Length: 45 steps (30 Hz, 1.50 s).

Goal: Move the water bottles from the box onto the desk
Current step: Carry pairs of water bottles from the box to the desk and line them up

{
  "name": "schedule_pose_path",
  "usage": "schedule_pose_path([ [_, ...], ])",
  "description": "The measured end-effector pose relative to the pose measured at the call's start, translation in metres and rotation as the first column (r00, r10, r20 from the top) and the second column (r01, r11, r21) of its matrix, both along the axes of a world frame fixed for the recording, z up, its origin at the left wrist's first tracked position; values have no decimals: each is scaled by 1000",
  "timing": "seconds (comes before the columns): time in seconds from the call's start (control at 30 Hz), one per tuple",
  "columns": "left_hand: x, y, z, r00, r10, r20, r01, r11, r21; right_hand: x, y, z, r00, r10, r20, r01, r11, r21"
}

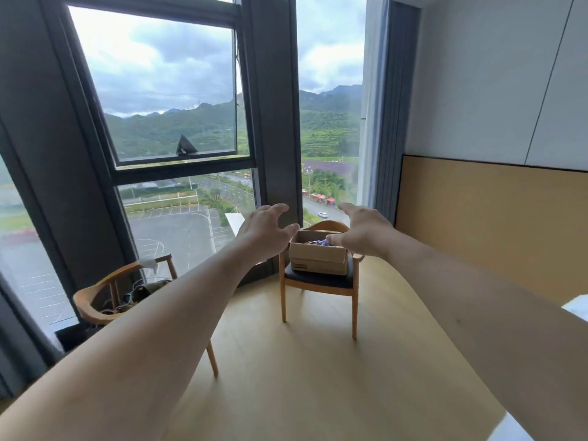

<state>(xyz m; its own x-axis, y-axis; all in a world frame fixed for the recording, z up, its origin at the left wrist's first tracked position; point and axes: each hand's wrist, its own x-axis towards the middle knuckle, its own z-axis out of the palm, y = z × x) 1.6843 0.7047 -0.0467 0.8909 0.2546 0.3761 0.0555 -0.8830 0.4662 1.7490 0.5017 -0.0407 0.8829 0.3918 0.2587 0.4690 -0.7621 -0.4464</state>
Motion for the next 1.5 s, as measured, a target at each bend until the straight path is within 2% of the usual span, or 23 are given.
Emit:
schedule_pose_path([
  [0.2,144,52,-7,999,-32,-5,31,999,-21,131,55,-11,999,-19,-40,16,998,-65],
  [0.47,361,155,-36,997,-81,-1,81,995,-51,333,159,-39,996,-77,-50,73,995,-68],
  [0.7,547,231,-8,991,-131,-16,131,991,-7,504,235,-22,985,-147,-93,140,987,-81],
  [0.87,647,259,-14,983,-176,-53,176,984,7,603,261,-20,975,-197,-100,185,976,-112],
  [1.1,795,287,-42,984,-160,-72,161,987,-1,753,292,-51,978,-172,-117,162,983,-88],
  [1.23,894,292,-55,985,-154,-79,155,988,14,854,299,-69,979,-167,-113,160,985,-70],
  [1.5,1092,300,-53,985,-121,-124,126,992,29,1055,308,-62,976,-165,-141,157,985,-66],
])
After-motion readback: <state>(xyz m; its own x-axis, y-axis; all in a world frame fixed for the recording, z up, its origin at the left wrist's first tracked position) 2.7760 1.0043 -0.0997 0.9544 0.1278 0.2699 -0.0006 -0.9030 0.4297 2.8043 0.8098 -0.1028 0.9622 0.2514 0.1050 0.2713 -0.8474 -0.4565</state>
